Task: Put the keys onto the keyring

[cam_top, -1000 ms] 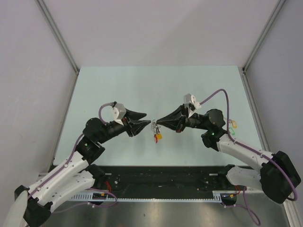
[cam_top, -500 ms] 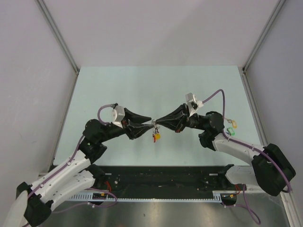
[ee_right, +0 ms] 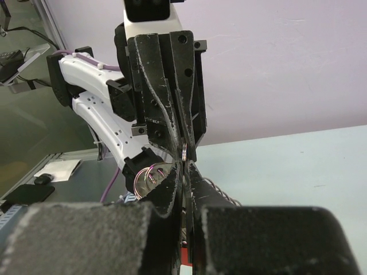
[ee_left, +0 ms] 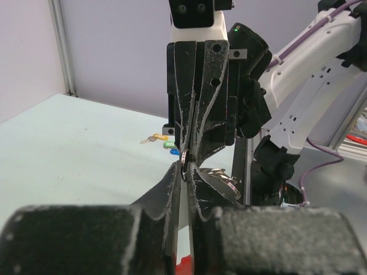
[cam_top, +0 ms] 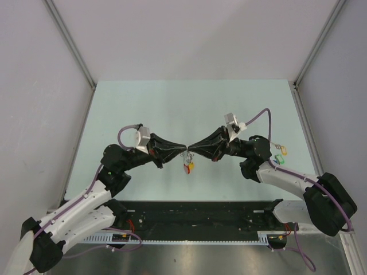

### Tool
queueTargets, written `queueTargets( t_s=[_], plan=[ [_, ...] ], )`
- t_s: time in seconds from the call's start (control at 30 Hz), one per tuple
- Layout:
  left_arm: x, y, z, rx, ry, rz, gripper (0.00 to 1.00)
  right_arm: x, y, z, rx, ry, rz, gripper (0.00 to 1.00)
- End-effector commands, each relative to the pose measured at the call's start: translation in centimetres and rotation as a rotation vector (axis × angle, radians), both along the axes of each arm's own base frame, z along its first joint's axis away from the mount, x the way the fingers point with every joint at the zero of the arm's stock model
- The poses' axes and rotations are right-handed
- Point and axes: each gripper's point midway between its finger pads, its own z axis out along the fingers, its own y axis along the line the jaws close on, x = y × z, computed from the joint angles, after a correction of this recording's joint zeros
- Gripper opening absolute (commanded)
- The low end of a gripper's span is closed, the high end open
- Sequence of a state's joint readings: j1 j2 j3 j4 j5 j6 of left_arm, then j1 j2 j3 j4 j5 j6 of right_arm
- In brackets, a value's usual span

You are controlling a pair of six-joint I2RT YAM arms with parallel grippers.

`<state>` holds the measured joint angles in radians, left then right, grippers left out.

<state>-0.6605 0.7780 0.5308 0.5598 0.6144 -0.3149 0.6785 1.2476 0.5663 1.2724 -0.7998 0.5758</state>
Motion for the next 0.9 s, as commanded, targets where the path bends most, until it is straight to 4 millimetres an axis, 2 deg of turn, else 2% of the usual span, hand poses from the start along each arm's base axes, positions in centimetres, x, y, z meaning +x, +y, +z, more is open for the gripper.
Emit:
queueTargets(
  t_s=[0.0, 0.03, 0.23, 0.27, 0.33, 0.37, 0.4, 0.43, 0.47, 0.5, 0.53, 0.57, 0.6, 0.67, 0.7, 0.77, 0.8, 0.87],
  plan=[
    [-0.6, 0.1, 1.1, -0.040, -0.028, -0.025, 0.04, -0.9, -0.2, 1.5, 0.058, -0.074, 0.016, 0.00],
    [-0.6, 0.1, 1.1, -0.041, -0.028, -0.027, 0.00, -0.9, -0.2, 1.6, 0.059, -0.077, 0.019, 0.00],
    [-0.6, 0.3, 1.0, -0.006, -0.033, -0.016, 0.00, -0.6, -0.1, 1.1, 0.034, -0.073, 0.006, 0.00],
    [-0.3, 0.3, 0.3, 0.035, -0.020, -0.001, 0.00, -0.3, -0.2, 0.8, 0.022, -0.071, -0.003, 0.06],
    [-0.1, 0.5, 1.0, 0.061, -0.033, 0.021, 0.00, 0.0, -0.3, 0.4, -0.010, -0.069, -0.018, 0.18],
    [0.1, 0.6, -0.2, 0.119, -0.014, 0.030, 0.00, 0.2, -0.5, 0.2, -0.024, -0.070, -0.027, 0.25],
    [0.2, 0.7, 0.7, 0.133, -0.027, 0.037, 0.00, 0.8, -0.6, -0.6, -0.060, -0.043, -0.045, 0.27],
    [0.4, 0.6, 0.4, 0.163, -0.020, 0.039, 0.00, 0.9, -0.8, -0.3, -0.070, -0.073, -0.069, 0.30],
    [0.5, 0.8, -0.8, 0.226, 0.002, 0.041, 0.00, 1.3, -0.9, -0.2, -0.088, -0.090, -0.088, 0.34],
    [0.5, 0.8, 0.1, 0.238, -0.011, 0.044, 0.00, 1.7, -0.8, -1.6, -0.155, -0.046, -0.097, 0.36],
    [0.8, 0.7, -0.2, 0.265, -0.005, 0.043, 0.00, 1.9, -0.8, -1.7, -0.180, -0.052, -0.110, 0.37],
    [0.7, 1.0, -1.6, 0.332, 0.030, 0.037, 0.00, 2.2, -1.0, -1.5, -0.197, -0.111, -0.143, 0.39],
    [0.7, 1.1, -0.6, 0.340, 0.025, 0.037, 0.00, 2.5, -1.0, -1.9, -0.240, -0.090, -0.147, 0.40],
    [0.9, 1.3, -2.2, 0.437, 0.053, 0.030, 0.00, 2.8, -1.2, -1.9, -0.271, -0.134, -0.173, 0.40],
    [1.0, 1.3, -1.4, 0.447, 0.047, 0.032, 0.00, 3.1, -1.2, -1.9, -0.297, -0.132, -0.176, 0.40],
    [1.0, 1.5, -2.8, 0.529, 0.088, 0.012, 0.00, 3.1, -1.1, -1.9, -0.316, -0.146, -0.174, 0.40],
    [1.0, 1.5, -2.3, 0.540, 0.085, 0.008, 0.00, 3.3, -1.1, -1.8, -0.329, -0.157, -0.175, 0.40],
    [1.0, 1.8, -3.8, 0.621, 0.121, -0.003, 0.00, 3.3, -0.9, -1.6, -0.335, -0.167, -0.162, 0.39]
  ],
)
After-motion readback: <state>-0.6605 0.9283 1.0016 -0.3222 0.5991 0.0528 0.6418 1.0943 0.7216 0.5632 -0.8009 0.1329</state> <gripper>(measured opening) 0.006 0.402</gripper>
